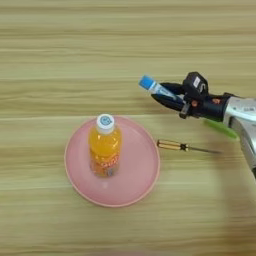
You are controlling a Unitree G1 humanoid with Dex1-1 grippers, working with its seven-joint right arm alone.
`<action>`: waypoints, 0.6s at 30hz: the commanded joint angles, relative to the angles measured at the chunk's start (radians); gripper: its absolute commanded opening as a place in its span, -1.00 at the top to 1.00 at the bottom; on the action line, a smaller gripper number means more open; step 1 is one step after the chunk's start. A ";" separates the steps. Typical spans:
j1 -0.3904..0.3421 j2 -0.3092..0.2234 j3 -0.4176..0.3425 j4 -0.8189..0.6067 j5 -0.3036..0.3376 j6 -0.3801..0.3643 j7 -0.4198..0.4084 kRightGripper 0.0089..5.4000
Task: Move the objects on the table
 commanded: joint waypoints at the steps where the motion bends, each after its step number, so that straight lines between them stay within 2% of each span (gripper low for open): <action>1: -0.034 -0.009 -0.008 -0.160 0.031 0.016 -0.030 0.48; 9: 0.014 0.017 0.055 -0.318 0.043 0.087 -0.016 0.48; 18: 0.025 0.049 0.138 -0.302 0.013 0.103 -0.017 0.48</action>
